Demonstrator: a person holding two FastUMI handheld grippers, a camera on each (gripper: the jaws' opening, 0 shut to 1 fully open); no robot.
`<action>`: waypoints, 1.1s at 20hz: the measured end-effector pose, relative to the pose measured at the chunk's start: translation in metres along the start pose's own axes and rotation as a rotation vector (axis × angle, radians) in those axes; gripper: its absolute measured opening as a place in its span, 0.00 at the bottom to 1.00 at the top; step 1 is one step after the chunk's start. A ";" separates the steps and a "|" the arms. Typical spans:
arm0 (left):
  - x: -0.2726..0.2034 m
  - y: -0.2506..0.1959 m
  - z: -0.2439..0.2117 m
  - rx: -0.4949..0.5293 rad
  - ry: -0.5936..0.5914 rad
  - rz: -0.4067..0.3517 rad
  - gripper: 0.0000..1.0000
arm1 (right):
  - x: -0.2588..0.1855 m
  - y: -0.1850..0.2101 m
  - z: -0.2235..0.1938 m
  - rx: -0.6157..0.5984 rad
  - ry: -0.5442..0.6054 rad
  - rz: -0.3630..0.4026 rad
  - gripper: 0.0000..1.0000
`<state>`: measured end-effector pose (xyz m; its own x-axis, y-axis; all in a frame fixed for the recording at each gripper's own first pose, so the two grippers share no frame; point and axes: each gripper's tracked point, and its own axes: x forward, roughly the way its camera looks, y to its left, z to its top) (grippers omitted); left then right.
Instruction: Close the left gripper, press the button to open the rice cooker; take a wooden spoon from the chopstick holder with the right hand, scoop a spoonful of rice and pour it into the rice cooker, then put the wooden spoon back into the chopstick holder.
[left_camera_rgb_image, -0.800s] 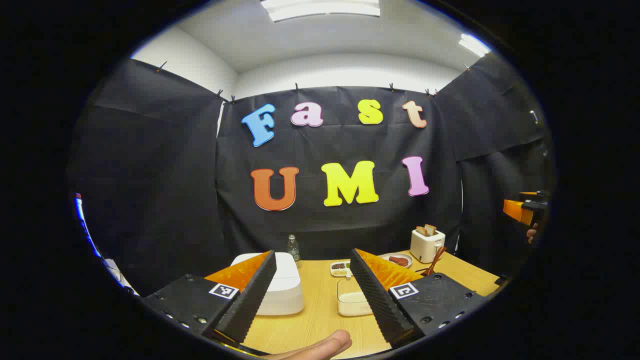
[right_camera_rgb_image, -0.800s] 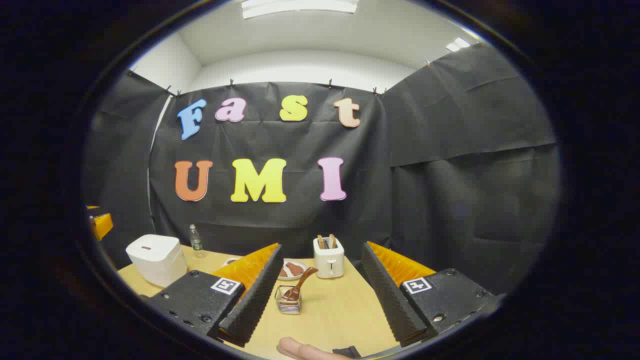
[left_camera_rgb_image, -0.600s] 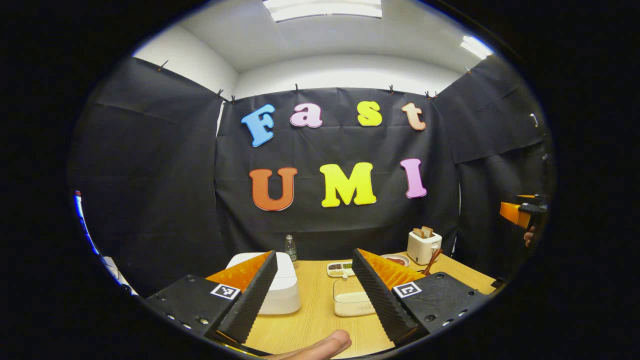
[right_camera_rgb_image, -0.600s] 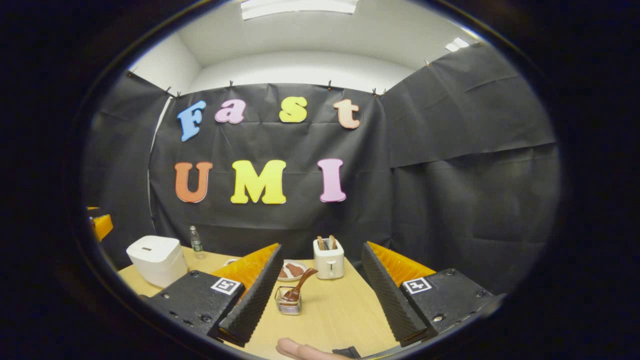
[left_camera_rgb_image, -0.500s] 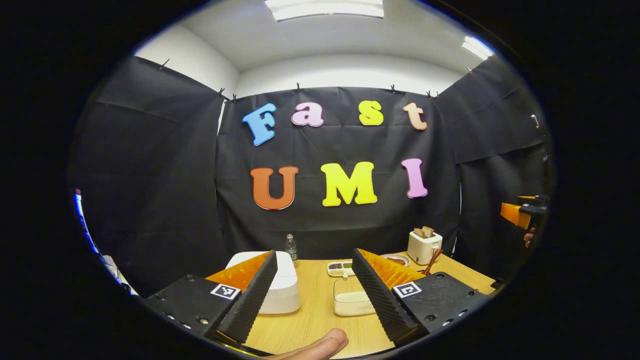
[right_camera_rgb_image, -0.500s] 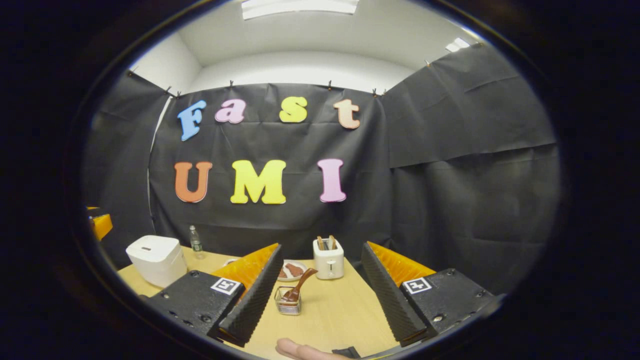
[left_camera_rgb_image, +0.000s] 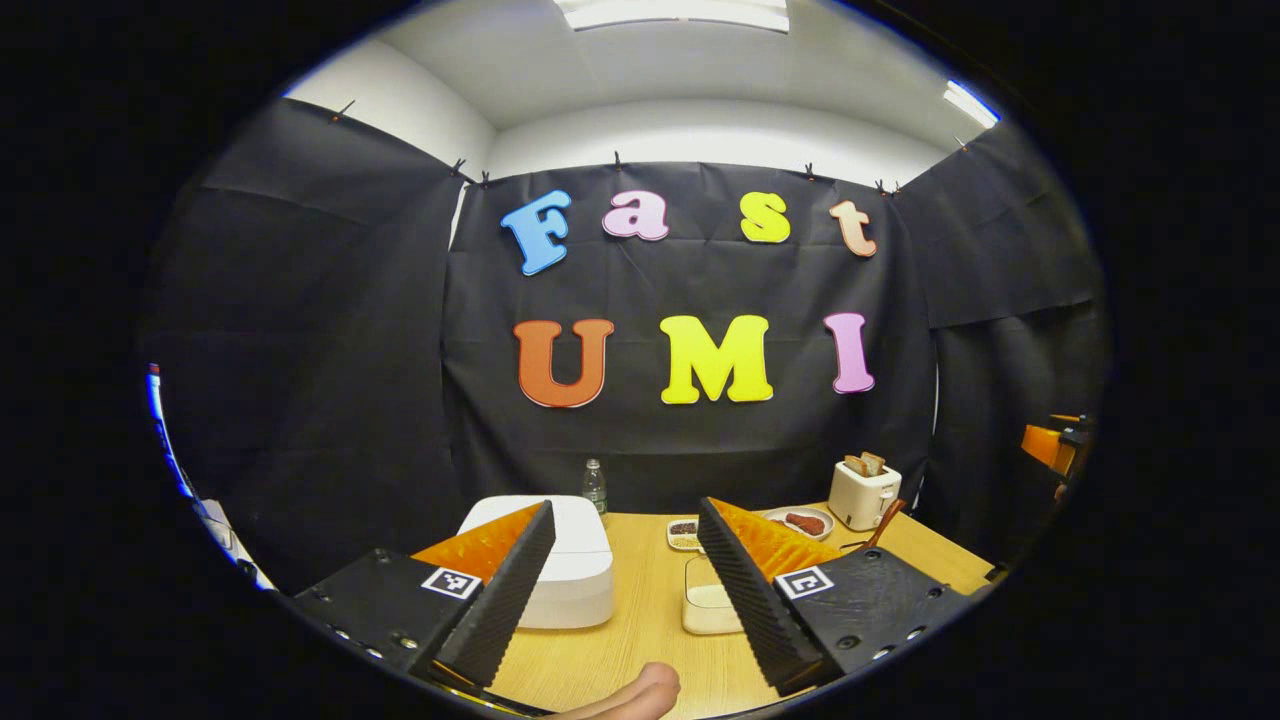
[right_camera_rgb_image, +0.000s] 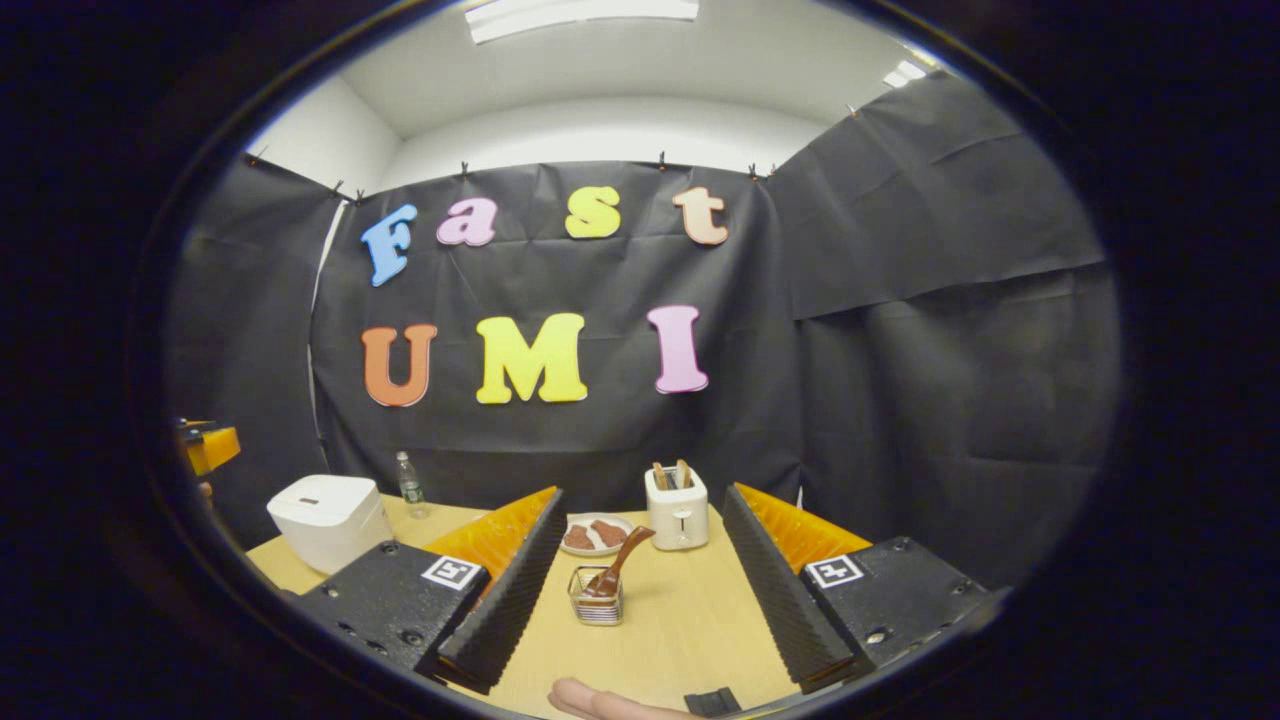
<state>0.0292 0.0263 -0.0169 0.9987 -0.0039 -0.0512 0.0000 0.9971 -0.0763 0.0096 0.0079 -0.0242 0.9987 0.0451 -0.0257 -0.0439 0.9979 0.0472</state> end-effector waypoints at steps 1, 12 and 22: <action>0.004 -0.001 -0.001 -0.009 0.005 -0.013 0.88 | 0.003 -0.001 -0.003 -0.006 0.003 -0.007 1.00; 0.059 0.041 -0.041 -0.008 0.126 0.026 0.43 | 0.019 0.002 -0.016 -0.032 -0.022 -0.010 1.00; 0.125 0.092 -0.101 0.023 0.317 0.122 0.00 | 0.055 0.006 -0.046 -0.044 0.016 0.006 1.00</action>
<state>0.1485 0.1097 -0.1311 0.9256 0.0954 -0.3663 -0.1135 0.9931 -0.0280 0.0626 0.0186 -0.0717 0.9978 0.0515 -0.0413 -0.0514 0.9987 0.0038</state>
